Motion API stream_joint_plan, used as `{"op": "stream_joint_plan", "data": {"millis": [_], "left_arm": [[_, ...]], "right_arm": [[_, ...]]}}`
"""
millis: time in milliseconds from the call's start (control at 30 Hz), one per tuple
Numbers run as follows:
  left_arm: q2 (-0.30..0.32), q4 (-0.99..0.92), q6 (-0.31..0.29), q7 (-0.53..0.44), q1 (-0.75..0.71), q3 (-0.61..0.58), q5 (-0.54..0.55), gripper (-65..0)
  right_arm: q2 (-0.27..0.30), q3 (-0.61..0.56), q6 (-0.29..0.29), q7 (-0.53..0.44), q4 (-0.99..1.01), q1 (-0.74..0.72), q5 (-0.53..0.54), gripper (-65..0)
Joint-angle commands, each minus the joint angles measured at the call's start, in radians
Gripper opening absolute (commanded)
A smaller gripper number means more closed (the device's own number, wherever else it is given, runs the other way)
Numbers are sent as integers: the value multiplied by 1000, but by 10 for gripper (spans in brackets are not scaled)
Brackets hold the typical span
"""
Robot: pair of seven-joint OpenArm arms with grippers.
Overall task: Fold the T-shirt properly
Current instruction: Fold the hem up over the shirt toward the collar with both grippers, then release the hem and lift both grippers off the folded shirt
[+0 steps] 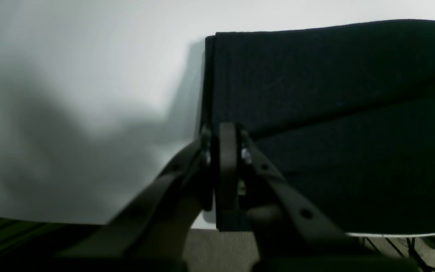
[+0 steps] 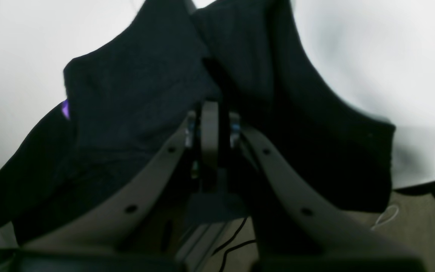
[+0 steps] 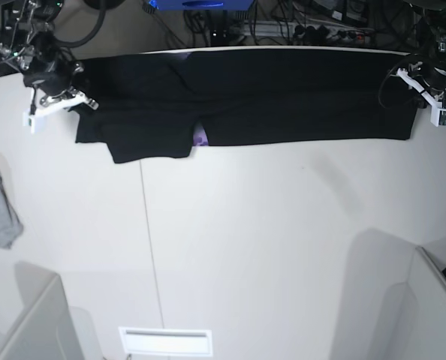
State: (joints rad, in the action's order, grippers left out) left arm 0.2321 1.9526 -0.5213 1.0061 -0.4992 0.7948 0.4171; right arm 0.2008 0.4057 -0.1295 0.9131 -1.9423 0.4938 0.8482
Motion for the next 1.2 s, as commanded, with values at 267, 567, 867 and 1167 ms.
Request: {"op": "stream_joint_plan", "data": {"millis": [267,567,867,1167], "left_arm": [[19,11,10,-16,-46,-58,1,-650],[40,11,10,-16,-51,-48,-1,-617],[36,17,5,-16,-43,82,7,-262],[-12,-29,10,-20,50,27,-1,-648]], "right_arm": [[13,2,9,-4,10,-25,-51,-650],[22,9,4,-10,10,-24,-54,-443],[16,8,11,-13,-65,-27,-54,-428],[18,-116,115,-116,-55,-40,-54,-582]]}}
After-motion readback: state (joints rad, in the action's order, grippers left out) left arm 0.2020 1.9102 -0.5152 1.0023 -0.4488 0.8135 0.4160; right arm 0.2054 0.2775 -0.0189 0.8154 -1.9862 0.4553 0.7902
